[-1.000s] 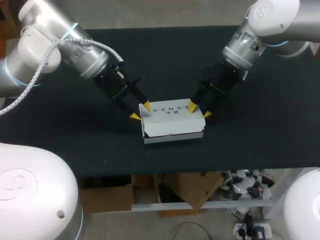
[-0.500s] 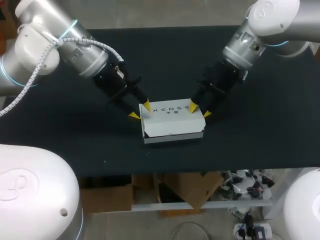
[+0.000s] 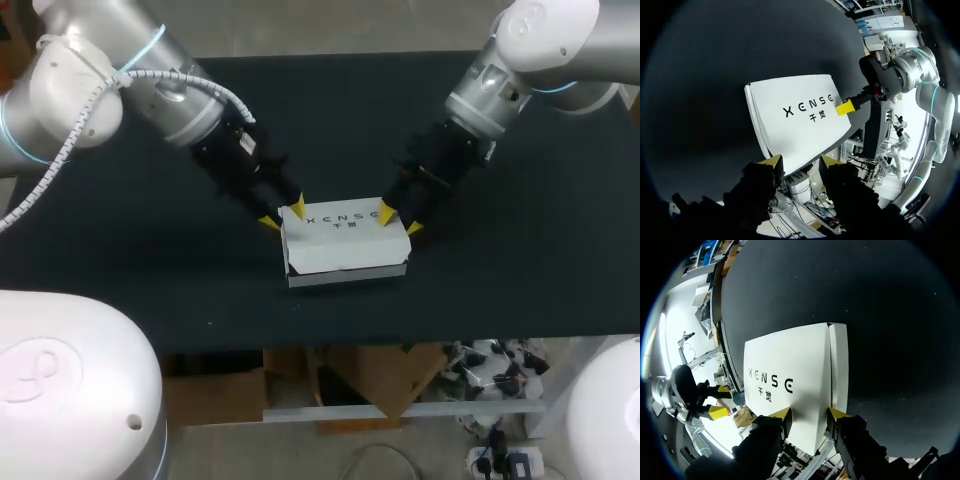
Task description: Assemble the packaging by folding the flat box into shape, placing the metal phone stand inside, and closing the box properly
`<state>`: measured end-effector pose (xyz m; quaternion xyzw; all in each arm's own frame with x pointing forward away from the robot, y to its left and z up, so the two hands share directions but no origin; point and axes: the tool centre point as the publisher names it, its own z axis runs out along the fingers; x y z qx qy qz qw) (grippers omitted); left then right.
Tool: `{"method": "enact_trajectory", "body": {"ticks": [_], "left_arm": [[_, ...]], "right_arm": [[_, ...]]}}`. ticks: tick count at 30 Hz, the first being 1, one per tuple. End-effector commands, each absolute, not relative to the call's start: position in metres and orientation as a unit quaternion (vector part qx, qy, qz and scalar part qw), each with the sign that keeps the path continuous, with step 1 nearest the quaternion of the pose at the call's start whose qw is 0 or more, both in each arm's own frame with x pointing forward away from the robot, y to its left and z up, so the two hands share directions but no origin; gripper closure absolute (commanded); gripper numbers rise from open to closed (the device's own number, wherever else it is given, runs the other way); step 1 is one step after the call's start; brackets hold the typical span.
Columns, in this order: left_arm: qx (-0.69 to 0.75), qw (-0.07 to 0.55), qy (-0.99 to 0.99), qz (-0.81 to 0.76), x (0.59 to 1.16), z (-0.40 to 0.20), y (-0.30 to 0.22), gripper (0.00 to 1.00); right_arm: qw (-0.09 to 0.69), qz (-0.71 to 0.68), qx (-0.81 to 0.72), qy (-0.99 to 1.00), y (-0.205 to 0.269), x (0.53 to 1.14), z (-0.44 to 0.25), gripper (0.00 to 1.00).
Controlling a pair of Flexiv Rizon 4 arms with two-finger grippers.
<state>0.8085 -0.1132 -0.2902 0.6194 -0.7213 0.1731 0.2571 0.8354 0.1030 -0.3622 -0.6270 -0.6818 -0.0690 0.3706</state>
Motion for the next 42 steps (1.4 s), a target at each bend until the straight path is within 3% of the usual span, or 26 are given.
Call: {"method": "enact_trajectory", "body": {"ticks": [1,2,26,42], "left_arm": [[0.602,0.242,-0.741,0.174,0.806,-0.281,-0.115,0.26],[0.594,0.236,-0.748,0.176,0.807,-0.279,-0.116,0.0],[0.3,0.055,-0.946,0.11,0.786,-0.267,-0.129,0.0],[0.284,0.042,-0.952,0.102,0.782,-0.269,-0.134,0.0]], "right_arm": [[0.371,-0.069,-0.626,-0.682,0.103,0.835,-0.363,0.53],[0.371,-0.069,-0.626,-0.682,0.103,0.835,-0.363,0.53],[0.371,-0.069,-0.626,-0.682,0.103,0.835,-0.363,0.53],[0.371,-0.069,-0.626,-0.682,0.103,0.835,-0.363,0.53]]}}
